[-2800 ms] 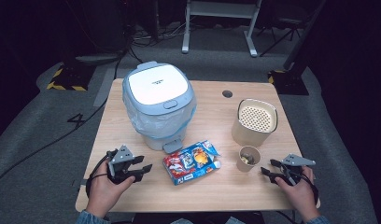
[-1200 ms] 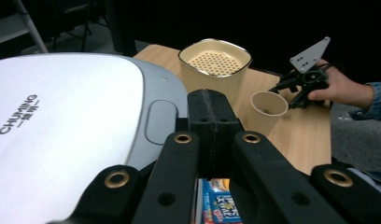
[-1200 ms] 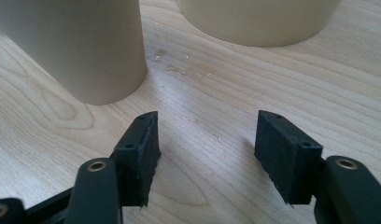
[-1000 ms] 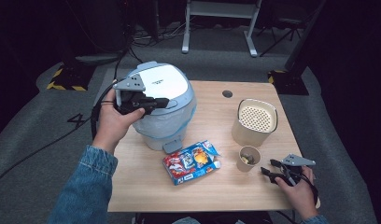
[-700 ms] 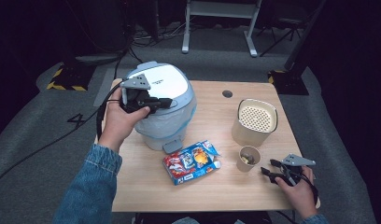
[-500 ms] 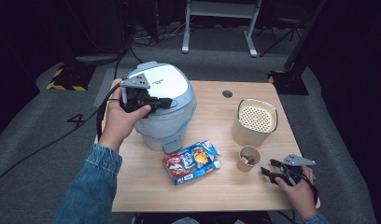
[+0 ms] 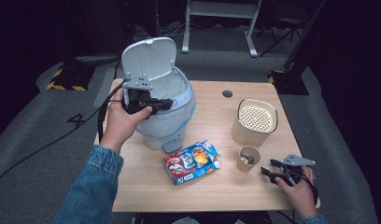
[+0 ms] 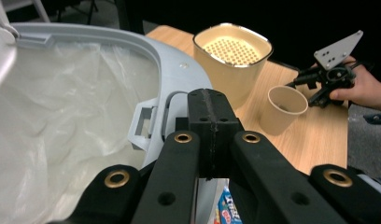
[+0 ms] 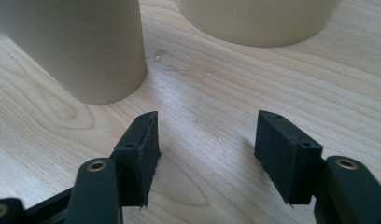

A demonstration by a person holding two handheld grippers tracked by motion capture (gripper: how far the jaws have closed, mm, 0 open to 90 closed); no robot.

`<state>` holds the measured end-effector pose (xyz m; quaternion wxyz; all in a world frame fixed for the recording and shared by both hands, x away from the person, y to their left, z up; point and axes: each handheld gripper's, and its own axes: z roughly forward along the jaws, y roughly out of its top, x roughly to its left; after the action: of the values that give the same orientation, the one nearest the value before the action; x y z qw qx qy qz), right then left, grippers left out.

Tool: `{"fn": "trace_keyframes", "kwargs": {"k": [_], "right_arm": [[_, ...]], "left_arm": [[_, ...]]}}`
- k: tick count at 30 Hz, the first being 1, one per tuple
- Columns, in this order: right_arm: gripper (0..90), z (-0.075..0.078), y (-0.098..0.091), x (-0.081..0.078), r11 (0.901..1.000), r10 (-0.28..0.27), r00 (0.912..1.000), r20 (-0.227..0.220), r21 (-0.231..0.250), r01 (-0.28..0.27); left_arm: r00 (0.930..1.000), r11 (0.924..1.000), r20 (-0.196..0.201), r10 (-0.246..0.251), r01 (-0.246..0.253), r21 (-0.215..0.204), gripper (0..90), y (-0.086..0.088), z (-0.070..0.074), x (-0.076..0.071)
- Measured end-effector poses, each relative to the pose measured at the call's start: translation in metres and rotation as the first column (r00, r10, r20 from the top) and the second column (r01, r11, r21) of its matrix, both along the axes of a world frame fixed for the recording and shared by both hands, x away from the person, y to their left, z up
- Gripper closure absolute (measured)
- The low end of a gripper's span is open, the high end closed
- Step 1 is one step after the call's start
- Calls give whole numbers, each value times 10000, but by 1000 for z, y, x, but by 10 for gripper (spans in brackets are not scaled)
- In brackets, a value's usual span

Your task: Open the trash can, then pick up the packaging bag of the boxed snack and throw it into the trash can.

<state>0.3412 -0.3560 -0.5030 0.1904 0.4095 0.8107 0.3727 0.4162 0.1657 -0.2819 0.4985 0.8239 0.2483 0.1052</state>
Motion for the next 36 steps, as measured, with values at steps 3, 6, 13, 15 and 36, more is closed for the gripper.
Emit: {"fn": "trace_keyframes", "kwargs": {"k": [3, 6, 13, 15, 36], "right_arm": [[402, 0, 0, 0, 10000, -1, 10000, -2, 1, 1], [402, 0, 0, 0, 10000, 1, 10000, -4, -3, -1], [340, 8, 1, -6, 9993, 340, 9990, -282, -168, -345], [329, 15, 1, -9, 9988, 459, 9987, -225, 153, -456], [314, 85, 16, -38, 9848, 1449, 9882, 497, 896, -1489]], "left_arm": [[9990, 9984, 94, 434, -431, -357, 747, 1, 0, -3], [9992, 9979, 219, 333, -320, -560, 587, 1, -1, -10], [9996, 9990, 291, -16, 29, -447, 447, 1, -6, -48], [9992, 9993, 392, -27, 42, -376, 427, 1, -11, -58], [9985, 9984, -358, 409, -394, 417, 348, 24, -104, -102]]}}
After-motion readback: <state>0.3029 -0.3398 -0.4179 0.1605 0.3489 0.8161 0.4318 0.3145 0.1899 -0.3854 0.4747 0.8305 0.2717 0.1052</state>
